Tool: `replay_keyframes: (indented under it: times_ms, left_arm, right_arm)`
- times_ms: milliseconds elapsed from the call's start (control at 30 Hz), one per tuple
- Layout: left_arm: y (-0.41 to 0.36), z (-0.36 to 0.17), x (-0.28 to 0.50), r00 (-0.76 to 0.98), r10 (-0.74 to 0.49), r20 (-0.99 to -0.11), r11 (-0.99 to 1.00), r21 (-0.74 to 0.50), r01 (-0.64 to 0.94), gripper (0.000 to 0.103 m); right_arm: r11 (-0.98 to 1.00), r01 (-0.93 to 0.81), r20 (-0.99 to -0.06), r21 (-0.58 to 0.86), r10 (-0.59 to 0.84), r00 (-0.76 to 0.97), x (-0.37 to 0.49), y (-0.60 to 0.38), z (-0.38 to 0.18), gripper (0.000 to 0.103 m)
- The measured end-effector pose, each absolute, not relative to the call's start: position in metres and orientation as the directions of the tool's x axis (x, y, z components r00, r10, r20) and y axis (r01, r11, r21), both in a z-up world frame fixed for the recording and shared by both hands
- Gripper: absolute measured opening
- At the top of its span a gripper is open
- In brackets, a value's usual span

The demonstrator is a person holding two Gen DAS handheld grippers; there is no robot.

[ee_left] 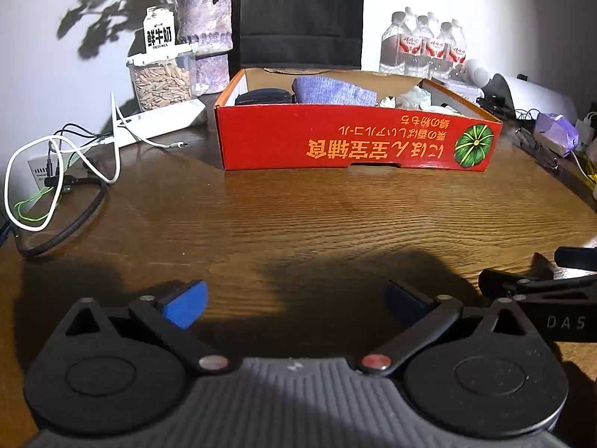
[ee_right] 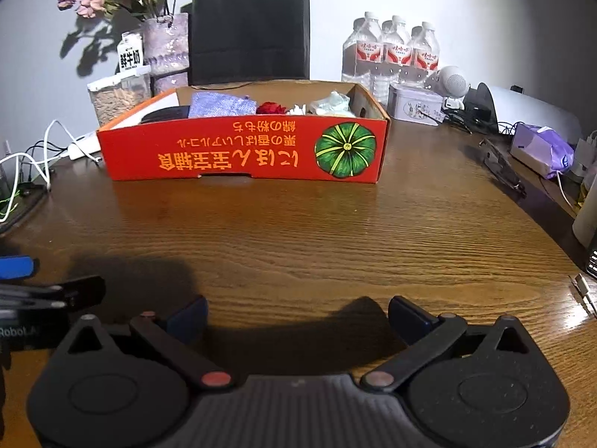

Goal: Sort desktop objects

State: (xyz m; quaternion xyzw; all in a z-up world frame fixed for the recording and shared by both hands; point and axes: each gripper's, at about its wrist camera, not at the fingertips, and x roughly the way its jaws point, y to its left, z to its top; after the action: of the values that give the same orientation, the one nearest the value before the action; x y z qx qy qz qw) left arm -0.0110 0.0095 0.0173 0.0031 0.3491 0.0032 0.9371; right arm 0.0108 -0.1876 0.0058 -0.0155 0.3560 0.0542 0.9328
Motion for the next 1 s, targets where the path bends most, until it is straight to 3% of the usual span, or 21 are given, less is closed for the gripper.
replay_keyframes:
  times_ms: [1000]
  left_arm:
    - [0.012, 0.006, 0.016, 0.761, -0.007, -0.648, 1.0, 0.005, 0.014, 0.103]
  right_arm:
    - [0.995, -0.096, -0.648, 0.018, 0.084, 0.757, 0.036, -0.182, -0.001, 0.103]
